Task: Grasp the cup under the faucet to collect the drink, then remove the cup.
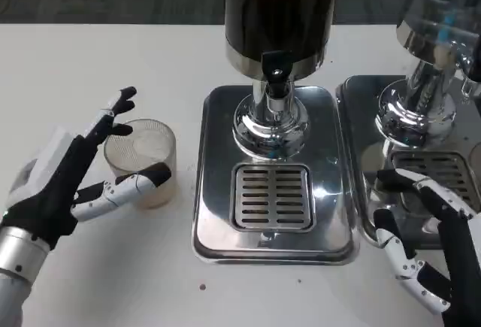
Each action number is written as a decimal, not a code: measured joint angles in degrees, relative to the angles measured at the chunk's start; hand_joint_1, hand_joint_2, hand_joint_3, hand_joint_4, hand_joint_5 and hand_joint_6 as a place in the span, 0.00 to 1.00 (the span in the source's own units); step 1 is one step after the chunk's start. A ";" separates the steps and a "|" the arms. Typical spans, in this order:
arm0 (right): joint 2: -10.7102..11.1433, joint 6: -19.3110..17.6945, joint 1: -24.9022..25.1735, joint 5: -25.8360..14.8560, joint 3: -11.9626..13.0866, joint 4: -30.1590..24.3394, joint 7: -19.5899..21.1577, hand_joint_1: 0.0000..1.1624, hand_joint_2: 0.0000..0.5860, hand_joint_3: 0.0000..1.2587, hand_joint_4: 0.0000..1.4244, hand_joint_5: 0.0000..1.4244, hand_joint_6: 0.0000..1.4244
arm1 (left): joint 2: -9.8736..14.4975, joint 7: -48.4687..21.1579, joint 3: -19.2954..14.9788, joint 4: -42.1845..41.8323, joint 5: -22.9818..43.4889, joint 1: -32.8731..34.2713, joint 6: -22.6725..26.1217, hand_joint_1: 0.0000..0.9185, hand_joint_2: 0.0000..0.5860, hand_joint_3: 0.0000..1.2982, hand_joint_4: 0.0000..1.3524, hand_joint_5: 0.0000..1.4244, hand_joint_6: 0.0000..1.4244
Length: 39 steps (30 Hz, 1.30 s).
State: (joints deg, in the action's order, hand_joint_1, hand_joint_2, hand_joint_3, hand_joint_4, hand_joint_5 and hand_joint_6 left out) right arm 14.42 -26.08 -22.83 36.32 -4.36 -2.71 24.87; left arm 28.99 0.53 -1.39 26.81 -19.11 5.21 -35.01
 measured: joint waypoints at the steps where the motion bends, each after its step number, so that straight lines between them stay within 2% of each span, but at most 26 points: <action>1: 0.00 0.00 -0.05 -0.21 0.05 -0.01 -0.08 0.31 0.74 0.29 0.27 0.23 0.22 | 0.00 -0.25 0.13 0.55 0.44 0.34 -0.03 0.15 0.03 0.06 0.07 0.17 0.11; 8: 0.02 0.00 -0.38 -0.61 0.17 -0.03 -0.20 0.31 0.74 0.30 0.28 0.23 0.23 | 0.05 -1.91 1.16 3.76 0.96 2.27 -0.27 0.15 0.03 0.05 0.06 0.16 0.10; 16: 0.02 -0.01 -0.56 -0.74 0.36 -0.03 -0.34 0.30 0.72 0.31 0.28 0.23 0.23 | 0.14 -0.74 1.99 4.26 0.16 2.10 -2.90 0.13 0.02 0.02 0.05 0.15 0.10; 25: -0.01 -0.03 -0.29 -0.97 0.37 0.06 -0.69 0.30 0.72 0.31 0.28 0.23 0.23 | 0.53 3.99 1.37 3.60 -1.54 1.26 -7.88 0.13 0.02 0.04 0.06 0.16 0.10; 34: -0.01 -0.04 -0.01 -1.76 0.36 0.34 -0.84 0.30 0.72 0.32 0.28 0.24 0.23 | 0.66 4.38 -0.07 1.10 -1.26 0.51 -10.61 0.13 0.02 0.05 0.06 0.16 0.11; 39: 0.00 -0.06 0.04 -1.98 0.36 0.35 -1.00 0.29 0.73 0.32 0.28 0.24 0.24 | 0.68 4.24 -0.44 -0.18 -0.06 -0.25 -11.35 0.11 0.01 0.00 0.00 0.10 0.09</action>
State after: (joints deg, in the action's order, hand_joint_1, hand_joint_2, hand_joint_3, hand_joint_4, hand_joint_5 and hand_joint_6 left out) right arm 14.42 -26.14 -22.79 34.34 -4.00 -2.36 23.87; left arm 29.67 4.77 -1.82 26.63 -19.17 4.95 -46.36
